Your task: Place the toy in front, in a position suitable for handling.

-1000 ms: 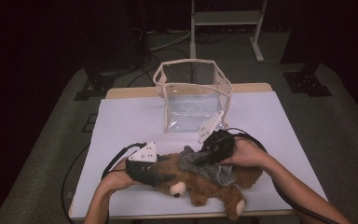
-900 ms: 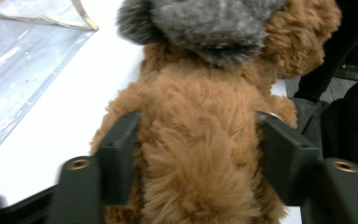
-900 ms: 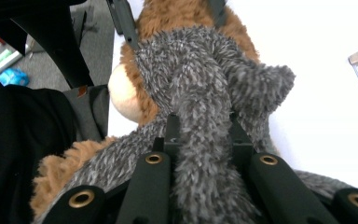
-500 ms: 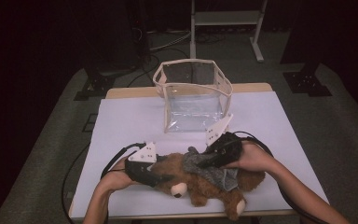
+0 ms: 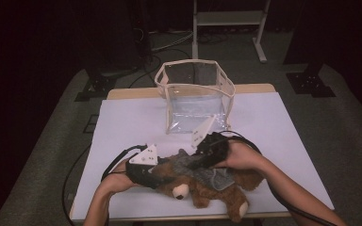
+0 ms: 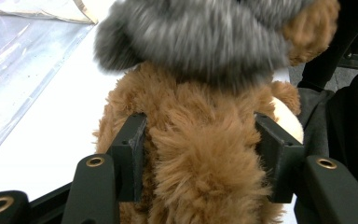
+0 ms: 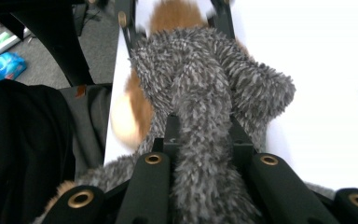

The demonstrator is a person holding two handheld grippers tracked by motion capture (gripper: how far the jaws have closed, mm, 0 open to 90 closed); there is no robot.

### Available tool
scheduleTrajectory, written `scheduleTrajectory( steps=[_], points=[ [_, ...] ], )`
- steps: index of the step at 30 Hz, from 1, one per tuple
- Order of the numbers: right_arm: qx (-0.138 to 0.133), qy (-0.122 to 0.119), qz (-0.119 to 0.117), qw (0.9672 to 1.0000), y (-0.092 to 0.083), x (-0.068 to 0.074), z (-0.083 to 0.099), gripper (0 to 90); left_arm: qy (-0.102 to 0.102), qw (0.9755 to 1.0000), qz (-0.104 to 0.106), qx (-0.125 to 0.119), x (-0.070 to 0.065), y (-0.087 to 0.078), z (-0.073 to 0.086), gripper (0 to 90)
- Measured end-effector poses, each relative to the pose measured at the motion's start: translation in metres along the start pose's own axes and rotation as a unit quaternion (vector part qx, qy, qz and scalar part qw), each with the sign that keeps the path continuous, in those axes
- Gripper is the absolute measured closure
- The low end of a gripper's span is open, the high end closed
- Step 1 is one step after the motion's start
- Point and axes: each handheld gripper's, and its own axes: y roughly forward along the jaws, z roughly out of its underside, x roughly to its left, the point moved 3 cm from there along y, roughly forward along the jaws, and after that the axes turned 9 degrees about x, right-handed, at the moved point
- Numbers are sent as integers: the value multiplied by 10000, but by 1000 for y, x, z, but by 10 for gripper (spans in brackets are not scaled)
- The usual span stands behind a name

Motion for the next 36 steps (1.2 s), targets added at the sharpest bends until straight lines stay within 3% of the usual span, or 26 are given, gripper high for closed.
scheduleTrajectory(
  steps=[3,6,11,16,18,19,22,27,29,33,36],
  points=[
    [-305,281,50,9991,-17,0,24,750,13,10000,-11,64,-1,0,-1,429],
    [-444,499,217,9975,-32,1,49,750,-15,10000,0,59,-1,0,0,427],
    [-498,758,354,9953,-35,5,80,750,-73,10000,41,54,0,-1,-3,395],
    [-572,719,258,9954,-25,12,81,750,-59,9998,43,181,1,-6,-16,270],
    [-572,678,247,9958,-23,13,80,751,-37,9998,95,173,1,-5,-20,273],
    [-564,652,240,9960,-22,16,79,750,30,9995,102,289,1,-2,-22,273],
    [-571,555,368,9961,-28,17,79,748,117,9992,135,369,-1,2,-21,364],
    [-739,923,591,9912,-42,-2,93,748,120,9994,163,289,-3,2,-14,396],
    [-780,1080,439,9901,-38,-5,97,748,111,9994,145,293,-2,1,-16,380],
    [-693,1050,355,9914,-25,0,96,748,124,9992,19,390,-1,0,-24,274],
    [-699,1058,378,9912,-25,0,96,748,326,9990,47,299,-6,-1,-40,257]
  ],
)
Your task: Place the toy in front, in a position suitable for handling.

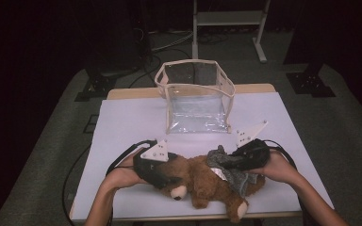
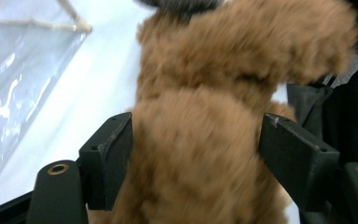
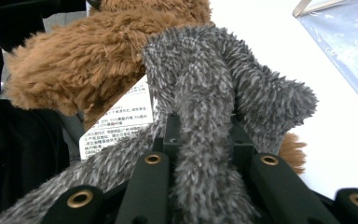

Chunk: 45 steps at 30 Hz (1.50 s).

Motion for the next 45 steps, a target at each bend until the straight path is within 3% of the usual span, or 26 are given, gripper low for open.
scheduleTrajectory(
  steps=[5,8,19,21,25,28,30,32,35,39,45],
  points=[
    [-13,-7,-10,10000,0,1,0,748,269,9995,138,15,-6,8,-21,235],
    [-22,-6,-18,10000,1,2,0,748,325,9993,195,79,-6,13,-26,203],
    [-74,-46,-73,9999,3,1,0,748,609,9949,440,674,-6,46,-46,174],
    [-101,-3,-71,9999,3,2,1,748,671,9936,511,752,-6,49,-46,215],
    [-122,18,-57,9999,4,2,3,748,673,9935,491,777,-3,51,-45,337],
    [-100,7,-20,9999,4,1,2,748,598,9951,306,726,-1,50,-46,513],
    [-98,47,-45,9999,4,0,2,748,406,9967,255,652,3,48,-46,643],
    [-111,55,-19,9999,2,-4,1,747,186,9986,197,454,9,45,-47,700],
    [-212,180,-52,9996,-4,-13,-1,746,99,9995,140,260,18,43,-48,720],
    [-228,219,-85,9995,-8,-27,-11,746,140,9998,18,144,29,38,-56,728],
    [-352,196,103,9991,-23,-47,-33,746,145,9991,-381,-97,54,25,-73,732]
  ],
)
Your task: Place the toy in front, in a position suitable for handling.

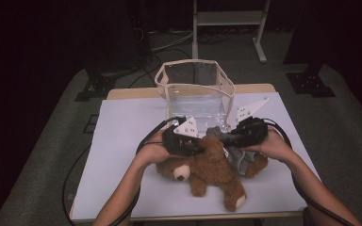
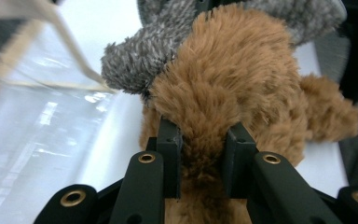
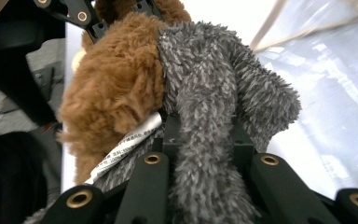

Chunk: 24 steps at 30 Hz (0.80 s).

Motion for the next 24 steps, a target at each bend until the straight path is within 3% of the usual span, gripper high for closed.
scheduleTrajectory(
  steps=[4,9,10,12,15,20,24],
  points=[
    [-100,33,158,9998,-13,-11,-14,746,-21,9997,-242,-92,11,-5,-4,724],
    [137,-84,169,9997,-1,-10,-11,746,-59,9999,-27,90,5,6,13,661],
    [418,-136,135,9989,14,-3,-3,746,-56,9998,11,176,-1,10,19,629],
    [387,-156,17,9991,23,3,4,747,-106,9994,277,198,-11,13,30,531],
    [251,-231,-80,9994,26,14,12,748,2,9989,408,213,-23,4,36,418],
    [260,-283,-18,9993,24,25,23,748,78,9986,363,367,-28,-12,44,332],
    [240,-301,-46,9992,24,29,28,748,-262,9988,101,409,-16,-21,61,331]
  ],
)
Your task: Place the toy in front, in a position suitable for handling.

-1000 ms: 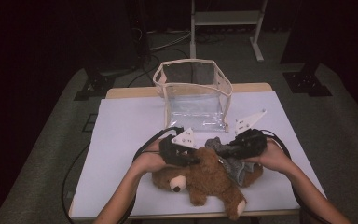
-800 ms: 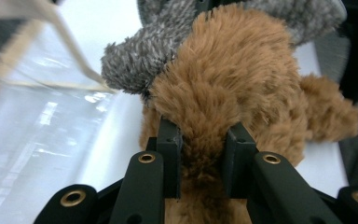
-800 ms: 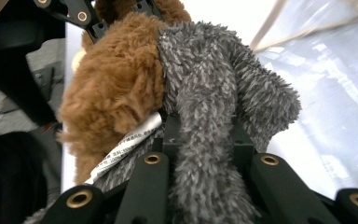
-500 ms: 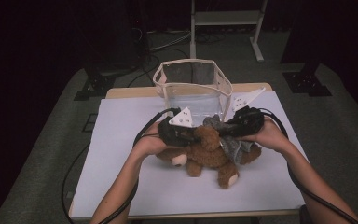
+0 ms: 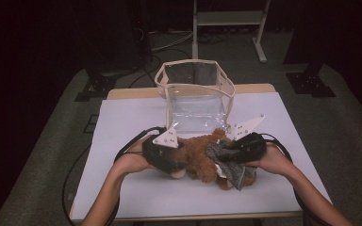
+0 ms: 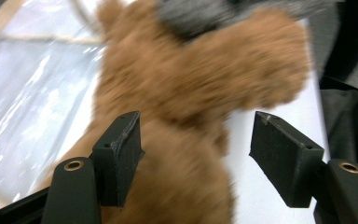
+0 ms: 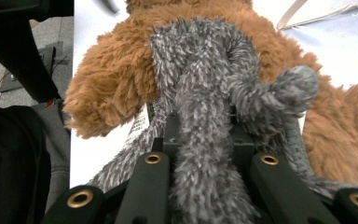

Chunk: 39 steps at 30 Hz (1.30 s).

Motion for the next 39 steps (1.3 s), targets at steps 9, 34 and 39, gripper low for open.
scheduleTrajectory(
  steps=[9,34,39],
  points=[
    [111,-248,51,9996,-9,4,-15,748,-165,9992,355,-19,-6,12,17,391],
    [150,-335,-5,9993,7,9,-24,747,-369,9989,169,-224,5,5,28,359],
    [211,-584,182,9979,-2,10,-39,746,-359,9990,193,-184,1,8,31,390]
  ],
)
